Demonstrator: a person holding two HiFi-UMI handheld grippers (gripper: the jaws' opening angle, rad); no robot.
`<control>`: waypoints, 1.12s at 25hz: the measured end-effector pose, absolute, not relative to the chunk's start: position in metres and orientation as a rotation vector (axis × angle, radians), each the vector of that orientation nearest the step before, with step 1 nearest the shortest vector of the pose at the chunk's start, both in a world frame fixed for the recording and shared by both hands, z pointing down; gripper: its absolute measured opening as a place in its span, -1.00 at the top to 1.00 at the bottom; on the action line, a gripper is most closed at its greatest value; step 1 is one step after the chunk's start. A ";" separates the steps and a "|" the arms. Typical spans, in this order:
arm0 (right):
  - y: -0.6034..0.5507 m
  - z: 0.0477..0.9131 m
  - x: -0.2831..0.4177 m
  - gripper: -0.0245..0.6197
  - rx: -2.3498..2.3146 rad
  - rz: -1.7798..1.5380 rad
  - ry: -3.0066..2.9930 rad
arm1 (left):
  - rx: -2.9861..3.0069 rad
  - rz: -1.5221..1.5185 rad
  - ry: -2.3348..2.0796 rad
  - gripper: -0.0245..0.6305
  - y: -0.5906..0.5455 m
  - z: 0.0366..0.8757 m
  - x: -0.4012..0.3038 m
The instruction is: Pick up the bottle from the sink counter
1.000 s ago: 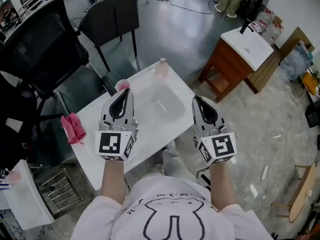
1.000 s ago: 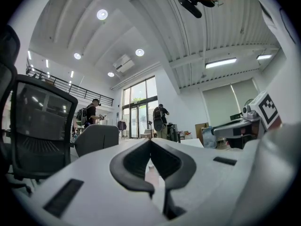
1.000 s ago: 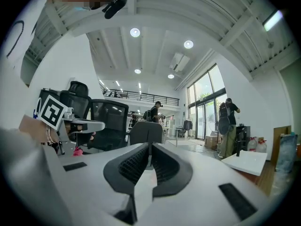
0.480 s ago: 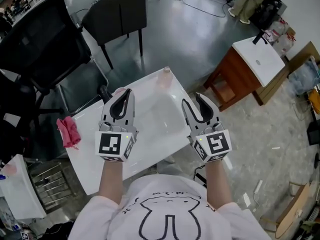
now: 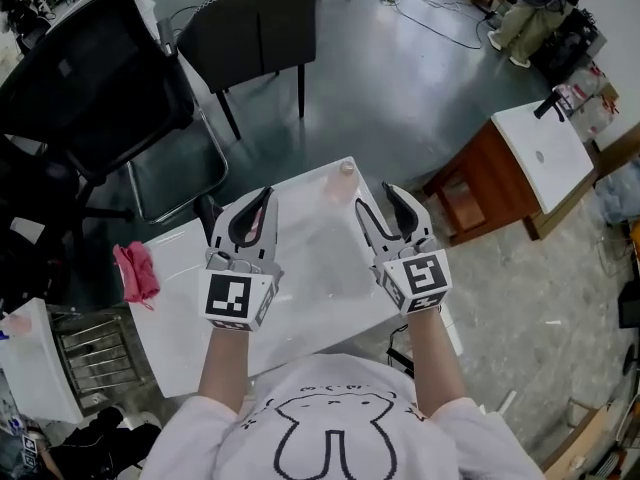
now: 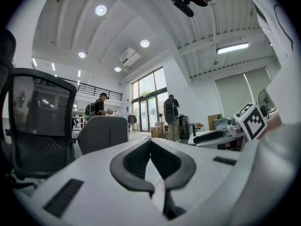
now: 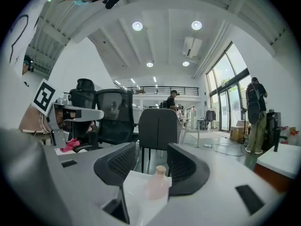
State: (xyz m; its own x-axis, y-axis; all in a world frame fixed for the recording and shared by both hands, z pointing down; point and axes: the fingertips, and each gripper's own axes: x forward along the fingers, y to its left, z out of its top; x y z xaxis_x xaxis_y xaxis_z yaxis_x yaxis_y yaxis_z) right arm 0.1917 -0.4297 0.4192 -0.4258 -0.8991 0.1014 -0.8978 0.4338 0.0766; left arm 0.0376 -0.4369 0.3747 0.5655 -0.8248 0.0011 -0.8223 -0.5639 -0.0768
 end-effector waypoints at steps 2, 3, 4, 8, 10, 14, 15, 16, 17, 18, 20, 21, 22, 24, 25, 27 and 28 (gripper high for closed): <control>-0.445 0.429 0.193 0.27 1.580 -0.003 -2.551 | -2.718 -0.071 1.447 0.90 -0.445 0.378 0.040; -0.453 0.435 0.192 0.27 1.568 0.003 -2.551 | -2.717 -0.080 1.454 0.90 -0.449 0.380 0.040; -0.460 0.440 0.192 0.27 1.557 0.010 -2.550 | -2.715 -0.091 1.459 0.90 -0.452 0.381 0.041; -0.487 0.463 0.190 0.27 1.501 0.052 -2.547 | -2.712 -0.112 1.470 0.90 -0.460 0.383 0.046; -0.499 0.472 0.189 0.27 1.478 0.071 -2.548 | -2.722 -0.112 1.481 0.90 -0.464 0.385 0.048; -0.519 0.494 0.184 0.27 1.434 0.119 -2.545 | -2.722 -0.144 1.495 0.90 -0.469 0.392 0.048; -0.523 0.500 0.183 0.27 1.424 0.135 -2.542 | -2.719 -0.151 1.501 0.90 -0.470 0.393 0.049; -0.528 0.506 0.183 0.27 1.415 0.153 -2.537 | -2.717 -0.157 1.507 0.90 -0.472 0.393 0.049; -0.532 0.512 0.183 0.27 1.408 0.170 -2.531 | -2.716 -0.163 1.510 0.90 -0.474 0.394 0.050; -0.537 0.517 0.183 0.27 1.402 0.185 -2.527 | -2.714 -0.169 1.511 0.90 -0.476 0.394 0.051; -0.545 0.525 0.180 0.27 1.392 0.206 -2.524 | -2.711 -0.180 1.510 0.90 -0.479 0.395 0.051; -0.548 0.529 0.178 0.27 1.385 0.214 -2.523 | -2.710 -0.187 1.514 0.90 -0.480 0.397 0.050; -0.552 0.533 0.176 0.27 1.375 0.220 -2.521 | -2.711 -0.197 1.523 0.90 -0.482 0.398 0.050; -0.557 0.541 0.174 0.27 1.355 0.230 -2.510 | -2.721 -0.231 1.562 0.90 -0.483 0.404 0.048; -0.559 0.545 0.173 0.27 1.349 0.234 -2.504 | -2.724 -0.243 1.581 0.90 -0.484 0.406 0.047; -0.563 0.552 0.172 0.27 1.345 0.246 -2.491 | -2.712 -0.230 1.577 0.90 -0.486 0.404 0.048; -0.565 0.555 0.171 0.27 1.345 0.253 -2.485 | -2.706 -0.221 1.569 0.90 -0.487 0.403 0.048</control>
State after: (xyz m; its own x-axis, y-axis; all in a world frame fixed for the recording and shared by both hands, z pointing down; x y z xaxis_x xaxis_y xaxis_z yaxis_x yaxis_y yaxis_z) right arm 0.1714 -0.5648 0.5551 -0.5145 -0.7847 0.3457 -0.8383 0.5451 -0.0103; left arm 0.0479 -0.4874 0.4034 0.4893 -0.8640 0.1187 -0.8631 -0.4992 -0.0757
